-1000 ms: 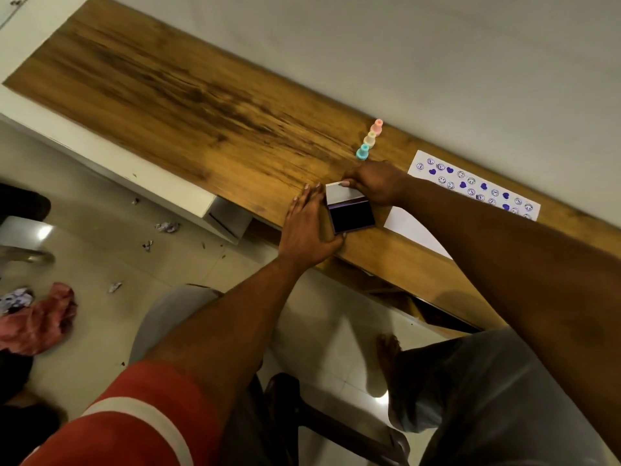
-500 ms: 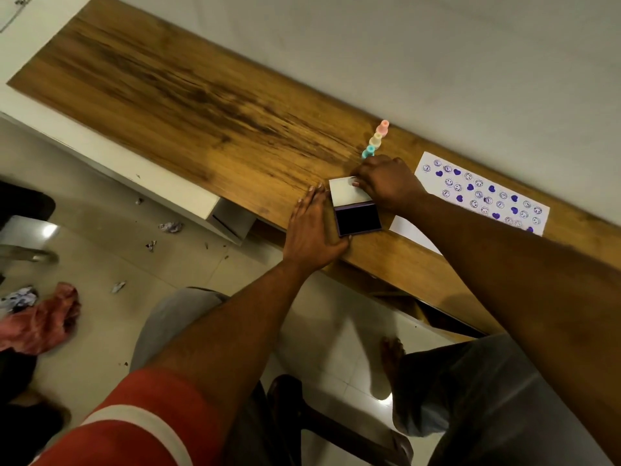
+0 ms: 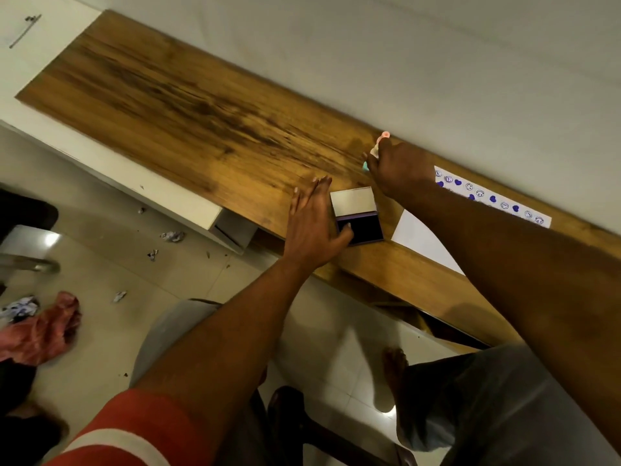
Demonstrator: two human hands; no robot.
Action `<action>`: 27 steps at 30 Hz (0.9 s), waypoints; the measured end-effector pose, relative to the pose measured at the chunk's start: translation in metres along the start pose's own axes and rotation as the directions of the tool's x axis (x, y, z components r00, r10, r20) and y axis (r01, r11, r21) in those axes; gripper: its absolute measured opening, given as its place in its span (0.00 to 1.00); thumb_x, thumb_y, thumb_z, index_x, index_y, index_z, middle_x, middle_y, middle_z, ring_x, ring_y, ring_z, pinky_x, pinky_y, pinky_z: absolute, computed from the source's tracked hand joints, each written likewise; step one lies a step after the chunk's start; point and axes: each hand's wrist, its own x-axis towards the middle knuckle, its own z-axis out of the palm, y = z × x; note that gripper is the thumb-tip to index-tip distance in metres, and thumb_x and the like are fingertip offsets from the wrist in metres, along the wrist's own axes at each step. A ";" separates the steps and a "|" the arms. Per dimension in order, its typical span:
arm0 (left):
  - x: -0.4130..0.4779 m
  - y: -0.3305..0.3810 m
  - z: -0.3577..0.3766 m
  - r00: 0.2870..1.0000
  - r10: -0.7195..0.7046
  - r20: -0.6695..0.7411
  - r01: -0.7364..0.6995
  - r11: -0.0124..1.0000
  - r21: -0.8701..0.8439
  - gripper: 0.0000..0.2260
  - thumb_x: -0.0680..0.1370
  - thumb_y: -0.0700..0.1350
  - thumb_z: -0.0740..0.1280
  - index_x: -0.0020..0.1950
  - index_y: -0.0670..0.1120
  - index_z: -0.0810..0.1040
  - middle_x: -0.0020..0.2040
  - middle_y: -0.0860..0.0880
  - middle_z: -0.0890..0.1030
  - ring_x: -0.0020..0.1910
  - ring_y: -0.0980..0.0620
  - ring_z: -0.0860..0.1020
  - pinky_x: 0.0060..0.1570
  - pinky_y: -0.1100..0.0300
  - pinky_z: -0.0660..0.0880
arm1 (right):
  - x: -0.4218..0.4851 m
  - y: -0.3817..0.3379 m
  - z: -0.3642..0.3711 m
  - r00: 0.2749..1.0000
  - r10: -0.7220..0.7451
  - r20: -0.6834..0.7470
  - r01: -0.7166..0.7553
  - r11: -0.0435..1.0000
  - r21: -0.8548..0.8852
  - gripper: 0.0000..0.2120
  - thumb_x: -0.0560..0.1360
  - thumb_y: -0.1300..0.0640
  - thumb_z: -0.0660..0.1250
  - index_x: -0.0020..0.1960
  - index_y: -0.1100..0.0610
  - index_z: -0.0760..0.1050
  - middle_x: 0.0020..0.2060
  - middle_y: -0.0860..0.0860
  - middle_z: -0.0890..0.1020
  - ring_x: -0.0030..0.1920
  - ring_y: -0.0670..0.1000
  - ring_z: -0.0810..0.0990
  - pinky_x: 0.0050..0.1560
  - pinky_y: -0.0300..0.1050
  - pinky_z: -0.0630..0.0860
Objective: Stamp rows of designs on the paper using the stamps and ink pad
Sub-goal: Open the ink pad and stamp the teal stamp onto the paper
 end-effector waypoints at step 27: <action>0.047 -0.046 -0.031 0.930 -0.359 0.080 0.337 0.919 0.205 0.11 0.80 0.50 0.63 0.60 0.53 0.80 0.55 0.48 0.83 0.59 0.43 0.77 0.62 0.43 0.67 | -0.017 -0.125 0.006 0.924 -0.338 0.178 0.361 0.926 -0.112 0.15 0.85 0.52 0.58 0.70 0.54 0.71 0.58 0.55 0.83 0.57 0.58 0.83 0.46 0.51 0.71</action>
